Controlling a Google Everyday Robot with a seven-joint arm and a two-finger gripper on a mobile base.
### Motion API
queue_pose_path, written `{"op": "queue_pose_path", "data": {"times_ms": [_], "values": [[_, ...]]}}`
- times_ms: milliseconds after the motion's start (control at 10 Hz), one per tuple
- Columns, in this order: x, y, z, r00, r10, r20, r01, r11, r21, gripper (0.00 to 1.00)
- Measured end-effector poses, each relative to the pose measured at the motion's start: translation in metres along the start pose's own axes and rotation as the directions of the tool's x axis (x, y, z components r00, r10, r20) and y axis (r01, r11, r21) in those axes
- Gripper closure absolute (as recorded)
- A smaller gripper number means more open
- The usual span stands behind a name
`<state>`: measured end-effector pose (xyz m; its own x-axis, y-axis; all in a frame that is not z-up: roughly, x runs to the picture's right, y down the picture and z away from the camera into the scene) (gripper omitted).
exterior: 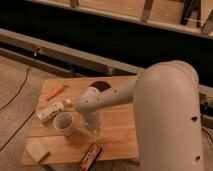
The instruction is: Push the eraser across the table
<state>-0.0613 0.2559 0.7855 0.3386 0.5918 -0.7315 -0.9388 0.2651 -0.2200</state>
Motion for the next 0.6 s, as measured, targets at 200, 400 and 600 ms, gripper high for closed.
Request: {"op": "queue_pose_path", "data": {"times_ms": [200,400,600], "values": [[-0.005,0.005,0.006,1.000,-0.019,-0.004,0.019,1.000,0.008,1.00],[-0.009,0.012,0.014,0.999,-0.041,-0.014,0.042,0.999,0.009,1.00],[-0.003,0.014,0.019,0.998,-0.055,-0.031,0.055,0.998,0.008,1.00]]}}
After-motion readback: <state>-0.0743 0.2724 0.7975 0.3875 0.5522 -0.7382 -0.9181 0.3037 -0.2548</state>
